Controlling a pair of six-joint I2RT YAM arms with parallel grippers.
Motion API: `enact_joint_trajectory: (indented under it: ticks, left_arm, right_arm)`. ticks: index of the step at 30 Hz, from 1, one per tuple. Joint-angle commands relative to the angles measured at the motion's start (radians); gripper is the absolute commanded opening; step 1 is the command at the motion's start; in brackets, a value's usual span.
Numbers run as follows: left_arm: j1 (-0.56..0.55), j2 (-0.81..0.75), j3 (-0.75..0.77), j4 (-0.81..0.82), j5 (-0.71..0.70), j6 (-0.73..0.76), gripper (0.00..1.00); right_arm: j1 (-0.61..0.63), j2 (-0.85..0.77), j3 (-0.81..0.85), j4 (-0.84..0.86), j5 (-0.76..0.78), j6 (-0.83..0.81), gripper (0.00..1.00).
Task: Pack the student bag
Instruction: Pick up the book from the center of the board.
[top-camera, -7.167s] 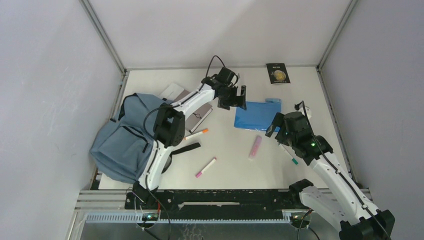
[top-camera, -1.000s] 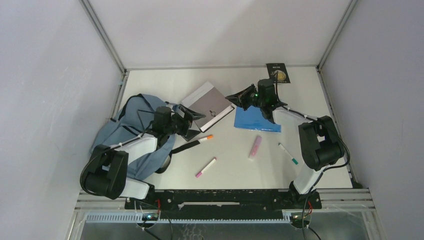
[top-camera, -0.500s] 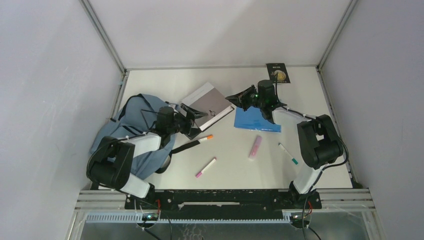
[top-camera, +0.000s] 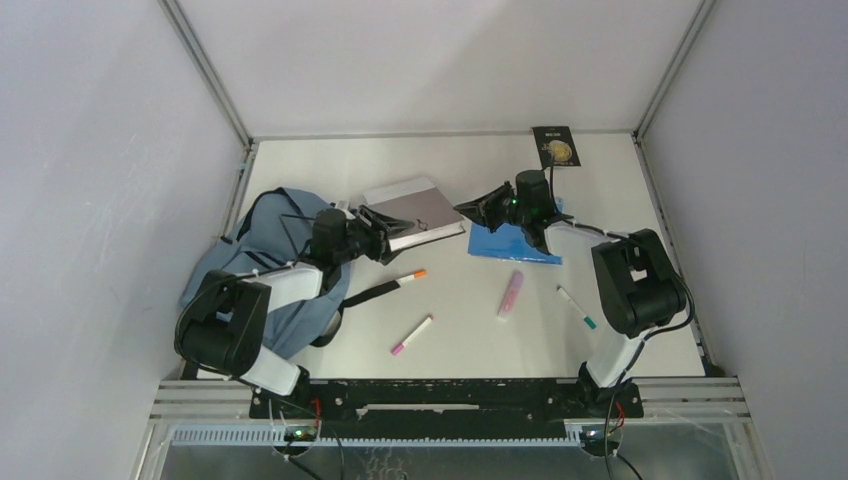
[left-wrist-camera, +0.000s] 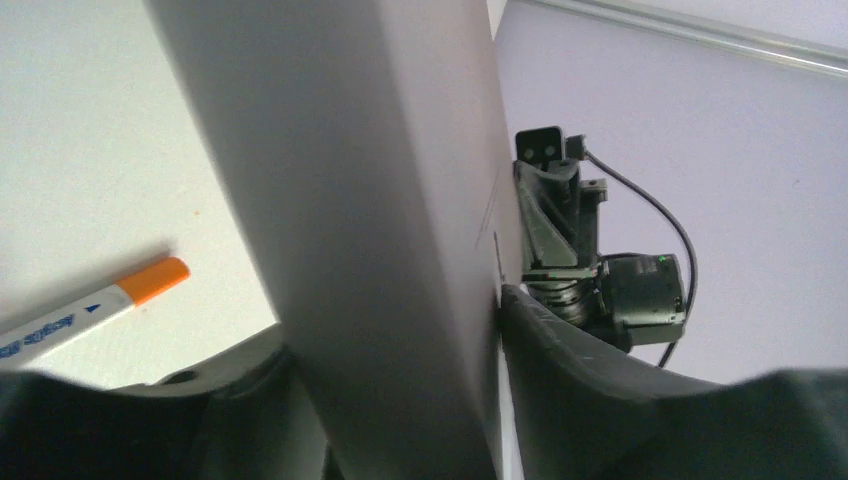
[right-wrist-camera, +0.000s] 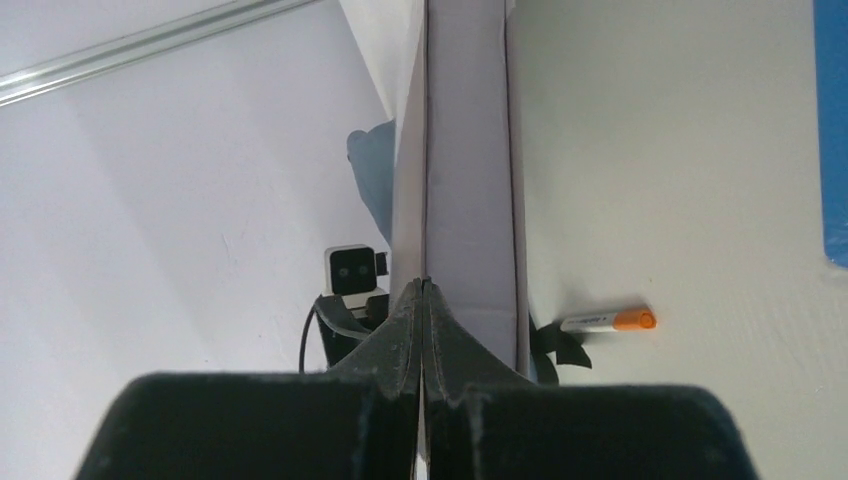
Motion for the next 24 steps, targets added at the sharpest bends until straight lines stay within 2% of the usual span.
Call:
enact_joint_trajectory:
  ticks: [1,4,5,7,8,12,17,20,24]
  left_arm:
    - [0.003,-0.041,0.076,0.065,0.005,0.0,0.51]
    - [0.003,-0.047,0.071,0.065,0.008,0.009,0.3]
    - [0.003,-0.05,0.066,0.066,0.009,0.014,0.26]
    - [0.002,-0.054,0.062,0.064,0.016,0.032,0.17]
    - [0.002,-0.055,0.062,0.064,0.024,0.05,0.16]
    - [0.002,-0.075,0.064,0.054,0.076,0.176,0.15]
    - [0.001,-0.123,0.059,0.035,0.083,0.244,0.18]
    - [-0.006,-0.144,0.075,0.05,0.081,0.253,0.18]
    - [-0.02,-0.168,0.095,0.056,0.08,0.267,0.18]
  right_arm:
    - [0.005,-0.003,0.008,0.038,-0.035,-0.041,0.0]
    - [0.002,-0.011,0.008,0.02,-0.031,-0.076,0.0]
    - [0.002,-0.017,0.008,0.013,-0.032,-0.088,0.14]
    - [-0.002,-0.041,0.008,-0.009,-0.029,-0.124,0.51]
    - [-0.003,-0.058,0.008,-0.029,-0.026,-0.15,0.65]
    - [-0.017,-0.176,-0.028,-0.119,0.016,-0.253,0.97]
    - [-0.033,-0.345,-0.203,-0.031,0.038,-0.222,1.0]
    - [-0.018,-0.409,-0.344,0.122,0.04,-0.15,1.0]
    - [0.041,-0.461,-0.45,0.294,0.084,-0.125,1.0]
